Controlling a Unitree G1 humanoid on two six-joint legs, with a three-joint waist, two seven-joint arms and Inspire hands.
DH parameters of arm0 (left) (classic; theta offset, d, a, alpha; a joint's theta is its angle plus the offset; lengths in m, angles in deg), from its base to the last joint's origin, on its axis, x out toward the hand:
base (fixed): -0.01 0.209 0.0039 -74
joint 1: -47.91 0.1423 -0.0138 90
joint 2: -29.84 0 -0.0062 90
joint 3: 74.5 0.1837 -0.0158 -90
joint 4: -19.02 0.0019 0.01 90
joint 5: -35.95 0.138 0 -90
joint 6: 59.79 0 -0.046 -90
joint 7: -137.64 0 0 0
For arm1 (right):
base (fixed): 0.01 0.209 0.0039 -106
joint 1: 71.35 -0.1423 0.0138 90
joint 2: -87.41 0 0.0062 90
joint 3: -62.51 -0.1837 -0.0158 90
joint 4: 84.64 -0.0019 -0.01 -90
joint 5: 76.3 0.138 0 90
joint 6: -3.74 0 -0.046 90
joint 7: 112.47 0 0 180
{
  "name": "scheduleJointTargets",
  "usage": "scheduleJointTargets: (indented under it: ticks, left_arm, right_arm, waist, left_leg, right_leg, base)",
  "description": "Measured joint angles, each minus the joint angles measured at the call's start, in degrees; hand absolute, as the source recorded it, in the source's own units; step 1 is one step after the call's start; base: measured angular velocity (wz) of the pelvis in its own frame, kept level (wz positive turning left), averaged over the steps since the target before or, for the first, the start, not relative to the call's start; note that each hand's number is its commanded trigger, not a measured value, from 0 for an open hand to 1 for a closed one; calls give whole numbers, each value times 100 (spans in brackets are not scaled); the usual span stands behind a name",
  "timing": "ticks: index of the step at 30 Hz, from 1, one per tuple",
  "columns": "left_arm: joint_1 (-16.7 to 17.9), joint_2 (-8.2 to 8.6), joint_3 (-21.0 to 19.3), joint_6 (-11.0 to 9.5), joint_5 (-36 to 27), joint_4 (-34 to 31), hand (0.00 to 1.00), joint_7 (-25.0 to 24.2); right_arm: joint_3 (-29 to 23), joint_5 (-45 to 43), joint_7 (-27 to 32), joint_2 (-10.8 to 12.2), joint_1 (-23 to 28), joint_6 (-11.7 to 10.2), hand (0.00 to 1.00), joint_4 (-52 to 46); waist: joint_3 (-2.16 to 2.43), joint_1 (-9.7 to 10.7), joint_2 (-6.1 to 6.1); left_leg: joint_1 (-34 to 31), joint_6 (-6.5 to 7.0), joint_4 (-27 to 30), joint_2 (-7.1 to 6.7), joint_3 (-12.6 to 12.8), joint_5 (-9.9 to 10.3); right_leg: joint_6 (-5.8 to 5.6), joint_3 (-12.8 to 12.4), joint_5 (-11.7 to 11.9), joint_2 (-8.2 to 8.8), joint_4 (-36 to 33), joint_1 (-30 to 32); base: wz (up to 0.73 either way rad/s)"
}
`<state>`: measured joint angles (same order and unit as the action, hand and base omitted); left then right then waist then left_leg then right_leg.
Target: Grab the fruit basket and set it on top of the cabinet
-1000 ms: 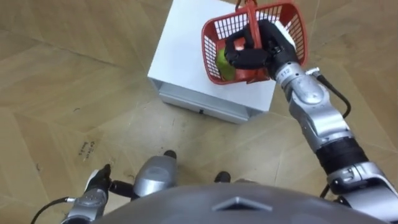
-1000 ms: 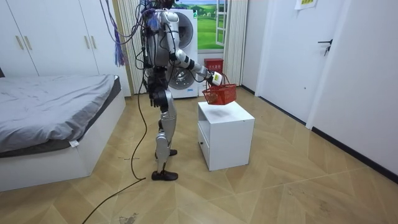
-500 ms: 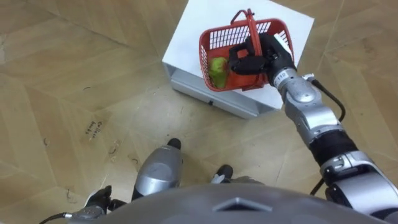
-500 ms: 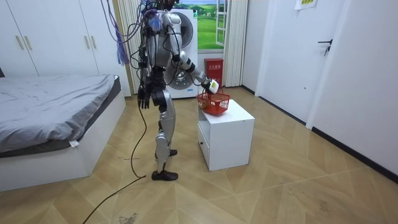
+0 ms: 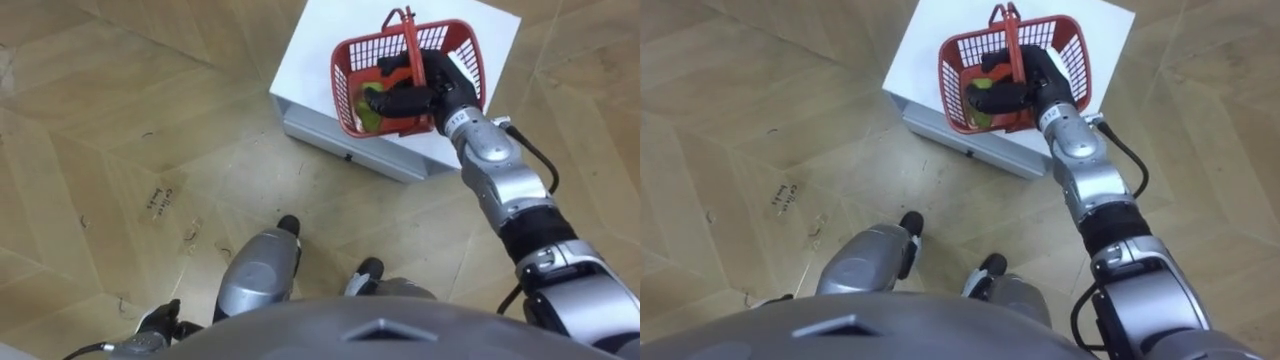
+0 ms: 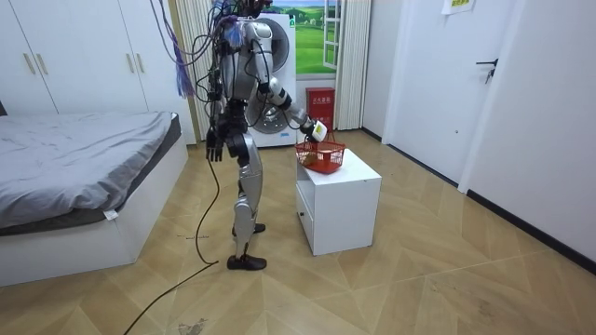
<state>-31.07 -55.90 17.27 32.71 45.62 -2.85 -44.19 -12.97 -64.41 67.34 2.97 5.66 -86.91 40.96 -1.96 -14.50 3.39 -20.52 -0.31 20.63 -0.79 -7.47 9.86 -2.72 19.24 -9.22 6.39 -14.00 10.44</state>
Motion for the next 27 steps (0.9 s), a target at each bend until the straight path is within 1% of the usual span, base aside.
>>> scheduleJointTargets:
  ticks: [6,18,23,27]
  left_arm:
    - [0,-1,80,2,0,-2,0,-17]
    - [0,-3,79,6,0,-25,0,-127]
    - [0,-2,77,7,3,-110,0,-133]
    - [9,-4,73,1,2,-180,0,-142]
  right_arm:
    - [4,113,3,-1,4,0,0,57]
    - [11,155,12,0,7,0,0,60]
    - [14,136,22,27,16,-4,0,111]
    - [11,99,18,57,61,-3,0,171]
  waist:
    - [8,1,-46]
    - [10,8,-43]
    - [21,10,-24]
    - [32,44,48]
  left_leg:
    - [8,10,-10,1,64,6]
    - [21,21,47,0,98,12]
    - [24,22,75,3,99,12]
    - [79,22,90,1,98,12]
  right_leg:
    - [-33,-6,-20,37,-88,37]
    - [-33,-15,-20,56,-156,37]
    - [-33,-15,-20,57,-170,30]
    - [-36,-14,-22,56,-161,-40]
  base:
    - [-3]
    - [-1]
    - [0]
    - [0]
